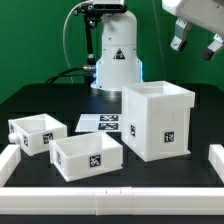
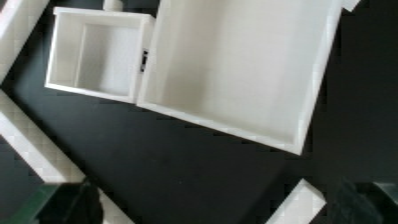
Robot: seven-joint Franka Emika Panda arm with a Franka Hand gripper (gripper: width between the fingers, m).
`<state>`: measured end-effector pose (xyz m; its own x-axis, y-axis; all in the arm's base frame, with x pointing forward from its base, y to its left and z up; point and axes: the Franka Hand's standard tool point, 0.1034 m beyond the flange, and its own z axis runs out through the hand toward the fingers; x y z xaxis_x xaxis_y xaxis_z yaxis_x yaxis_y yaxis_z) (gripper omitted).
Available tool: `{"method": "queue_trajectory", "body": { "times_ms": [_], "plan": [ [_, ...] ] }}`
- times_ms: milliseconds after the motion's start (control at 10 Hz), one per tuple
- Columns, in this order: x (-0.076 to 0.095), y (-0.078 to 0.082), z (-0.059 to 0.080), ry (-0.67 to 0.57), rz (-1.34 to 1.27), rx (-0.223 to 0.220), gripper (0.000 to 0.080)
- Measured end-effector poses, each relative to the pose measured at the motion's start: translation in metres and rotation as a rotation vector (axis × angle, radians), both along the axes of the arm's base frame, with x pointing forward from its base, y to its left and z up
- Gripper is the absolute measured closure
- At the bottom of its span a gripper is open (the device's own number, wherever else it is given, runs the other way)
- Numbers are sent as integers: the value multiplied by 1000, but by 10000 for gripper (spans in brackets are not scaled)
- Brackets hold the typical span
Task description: Assemble drawer
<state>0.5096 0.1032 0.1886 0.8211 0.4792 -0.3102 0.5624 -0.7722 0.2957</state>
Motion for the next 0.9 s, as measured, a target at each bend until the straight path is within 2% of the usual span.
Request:
{"method": "queue_trajectory", "body": {
  "times_ms": [100,200,400,500,600,900],
  "plan": [
    [0,1,-1,-12,-20,17,150],
    [-5,2,-6,-48,-85,75,150],
    [-23,9,-20,-44,-212,162,150],
    [-25,13,-21,-38,-234,180,150],
    [-26,15,-22,-37,-225,178,150],
    [-26,14,-25,-39,-245,192,150]
  ]
}}
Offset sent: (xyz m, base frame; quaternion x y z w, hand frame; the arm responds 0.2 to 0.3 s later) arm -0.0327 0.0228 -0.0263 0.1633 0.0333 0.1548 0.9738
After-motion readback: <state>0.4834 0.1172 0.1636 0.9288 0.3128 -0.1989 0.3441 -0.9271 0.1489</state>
